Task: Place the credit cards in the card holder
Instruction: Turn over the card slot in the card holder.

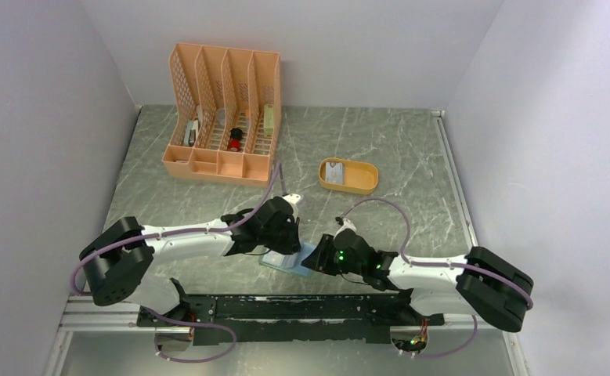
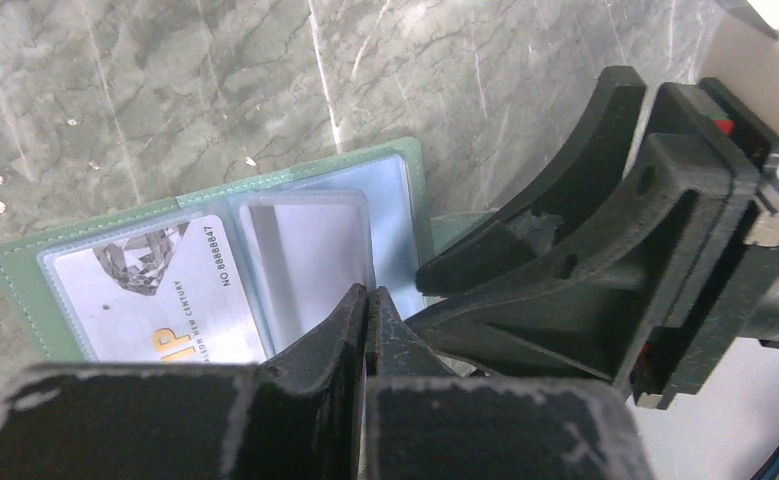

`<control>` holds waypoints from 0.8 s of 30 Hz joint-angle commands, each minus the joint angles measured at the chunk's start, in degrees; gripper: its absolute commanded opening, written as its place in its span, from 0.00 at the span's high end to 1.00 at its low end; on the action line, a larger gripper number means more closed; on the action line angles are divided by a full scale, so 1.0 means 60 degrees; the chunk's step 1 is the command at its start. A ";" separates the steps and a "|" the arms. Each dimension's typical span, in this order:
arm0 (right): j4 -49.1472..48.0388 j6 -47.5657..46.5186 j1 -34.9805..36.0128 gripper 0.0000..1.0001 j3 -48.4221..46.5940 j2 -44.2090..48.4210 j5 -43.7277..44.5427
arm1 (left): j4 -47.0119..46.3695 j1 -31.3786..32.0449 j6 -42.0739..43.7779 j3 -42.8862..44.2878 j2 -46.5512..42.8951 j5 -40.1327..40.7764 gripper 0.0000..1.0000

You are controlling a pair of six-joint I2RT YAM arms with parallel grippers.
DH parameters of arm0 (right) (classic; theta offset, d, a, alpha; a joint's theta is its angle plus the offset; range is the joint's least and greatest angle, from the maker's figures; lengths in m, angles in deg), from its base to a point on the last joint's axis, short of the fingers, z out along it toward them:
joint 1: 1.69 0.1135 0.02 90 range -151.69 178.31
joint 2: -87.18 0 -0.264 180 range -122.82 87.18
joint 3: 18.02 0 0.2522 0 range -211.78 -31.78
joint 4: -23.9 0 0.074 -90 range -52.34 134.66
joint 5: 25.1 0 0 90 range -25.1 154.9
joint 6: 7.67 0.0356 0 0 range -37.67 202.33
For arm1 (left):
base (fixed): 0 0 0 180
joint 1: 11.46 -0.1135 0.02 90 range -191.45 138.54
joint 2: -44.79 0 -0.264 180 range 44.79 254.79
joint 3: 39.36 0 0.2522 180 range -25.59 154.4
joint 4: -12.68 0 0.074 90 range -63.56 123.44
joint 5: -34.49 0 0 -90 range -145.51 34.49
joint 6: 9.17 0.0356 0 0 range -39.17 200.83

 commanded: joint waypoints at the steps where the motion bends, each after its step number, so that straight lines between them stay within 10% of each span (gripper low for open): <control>1: 0.1447 -0.0286 -0.0085 0.59 0.0421 0.0708 0.0350 | 0.0422 0.0101 0.0038 0.0176 0.0248 0.0250 0.95; 24: 0.1825 -0.1070 0.0408 0.45 -0.1077 0.1411 0.0391 | 0.0408 0.0123 -0.0086 0.0333 0.0245 0.0190 0.95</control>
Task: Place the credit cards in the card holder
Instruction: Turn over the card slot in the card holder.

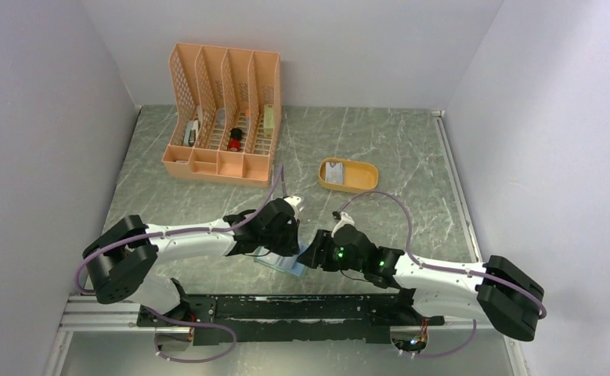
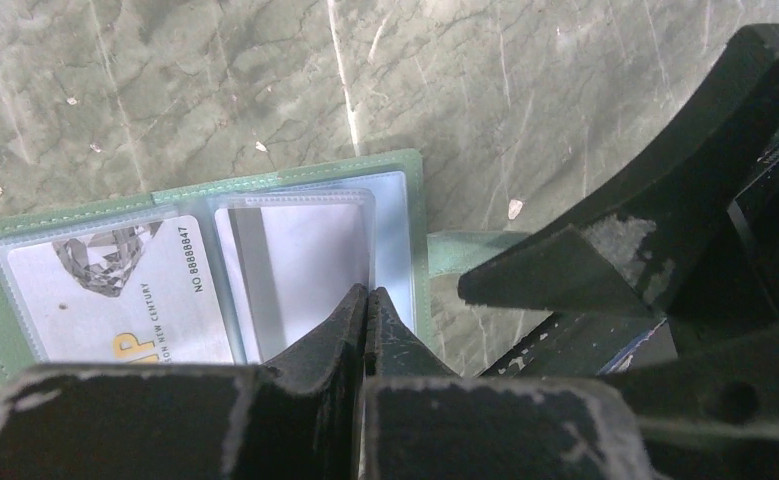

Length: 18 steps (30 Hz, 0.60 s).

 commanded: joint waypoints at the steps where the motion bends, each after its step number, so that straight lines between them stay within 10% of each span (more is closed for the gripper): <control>1: 0.0274 -0.0360 0.0305 0.45 -0.0551 -0.0030 0.0244 | 0.0265 0.0072 -0.0048 0.0330 0.0031 0.0104 0.95; 18: 0.0607 0.0118 0.0892 0.61 -0.1399 -0.1660 0.0793 | 0.0355 0.0072 -0.0077 0.0461 0.0071 0.0054 0.95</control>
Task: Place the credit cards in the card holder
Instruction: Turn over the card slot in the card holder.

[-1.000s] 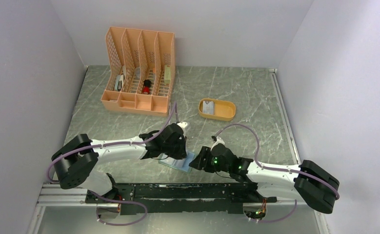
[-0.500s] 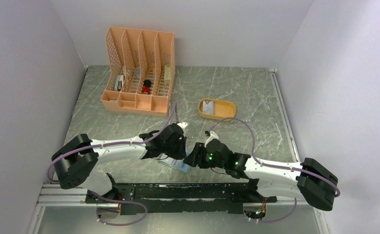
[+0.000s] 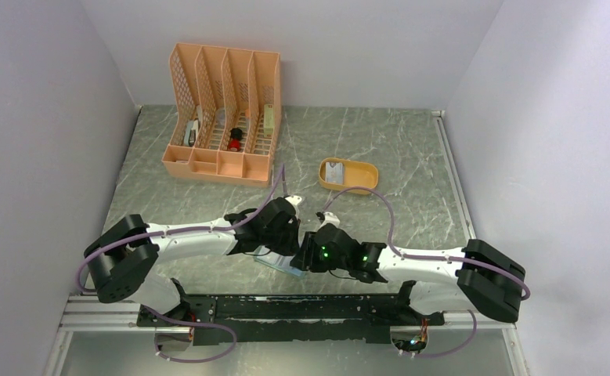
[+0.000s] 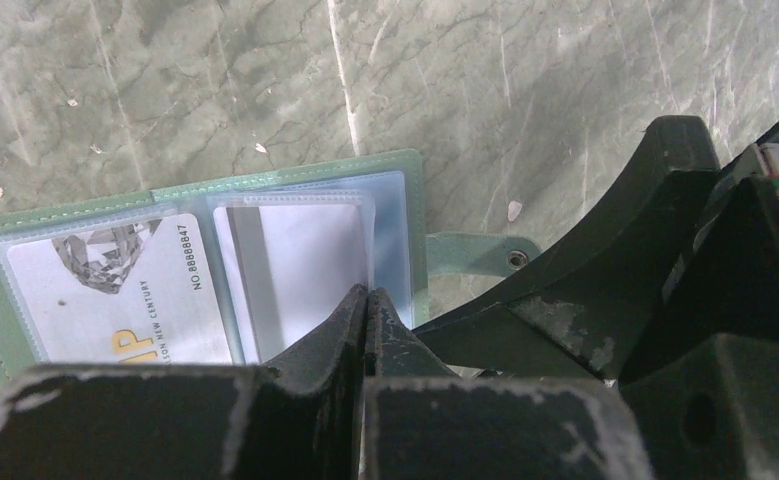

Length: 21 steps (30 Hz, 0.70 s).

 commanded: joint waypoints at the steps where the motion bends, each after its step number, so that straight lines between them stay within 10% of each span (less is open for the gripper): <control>1: 0.0006 0.0423 0.0057 0.64 0.0009 -0.0013 0.0496 | 0.0148 0.0072 -0.0063 0.0293 -0.0008 0.0054 0.95; 12: -0.0278 0.0581 0.0057 0.55 -0.0009 -0.0295 0.0494 | 0.0121 0.0070 -0.0120 0.0352 -0.0006 -0.0025 0.95; 21: -0.0419 0.0676 0.0056 0.78 0.0094 -0.0322 0.0490 | 0.0161 0.0081 -0.0105 0.0366 -0.0008 0.0010 0.95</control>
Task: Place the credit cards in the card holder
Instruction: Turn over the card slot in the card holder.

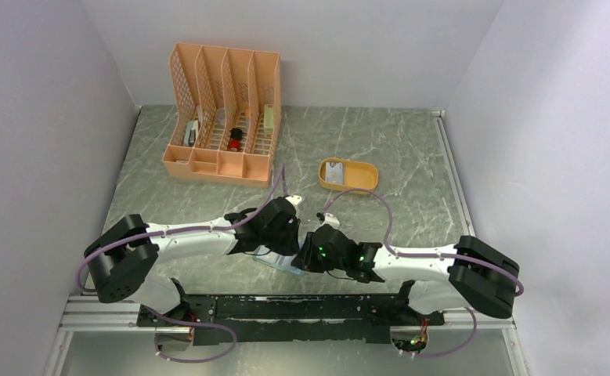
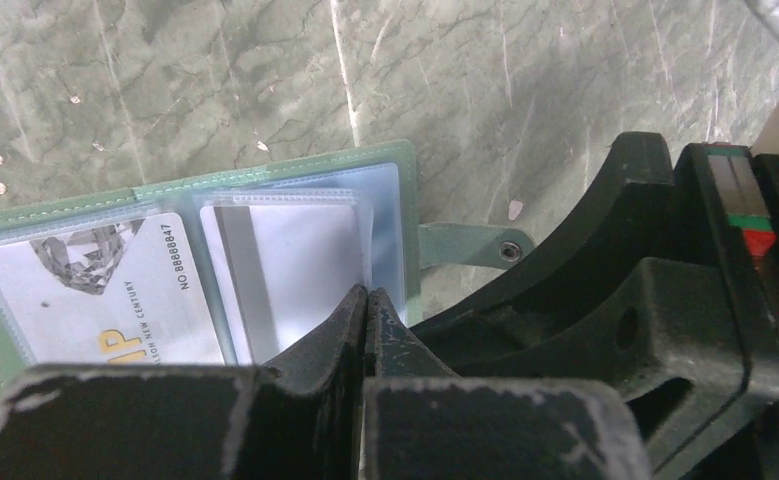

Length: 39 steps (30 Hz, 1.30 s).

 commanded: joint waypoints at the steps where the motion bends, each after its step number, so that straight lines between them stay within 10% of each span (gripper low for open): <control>1: -0.0178 0.0067 0.0046 0.80 0.0112 0.0232 0.0273 | 0.0027 0.0082 -0.0052 0.0290 -0.0015 0.0021 0.95; 10: -0.0337 0.0027 0.0046 1.00 0.0223 0.0377 0.0156 | 0.0179 0.0069 0.0025 0.0451 0.0013 0.0103 0.95; 19: -0.0672 -0.0215 0.0031 1.00 0.0636 0.1125 0.0031 | 0.0694 0.0072 0.0007 0.0674 -0.0422 0.0420 0.50; 39: -0.2855 -0.1255 -0.0236 1.00 0.1195 0.1470 -0.1298 | -0.0527 -0.0019 -0.1012 -0.1114 -0.1640 0.0524 0.37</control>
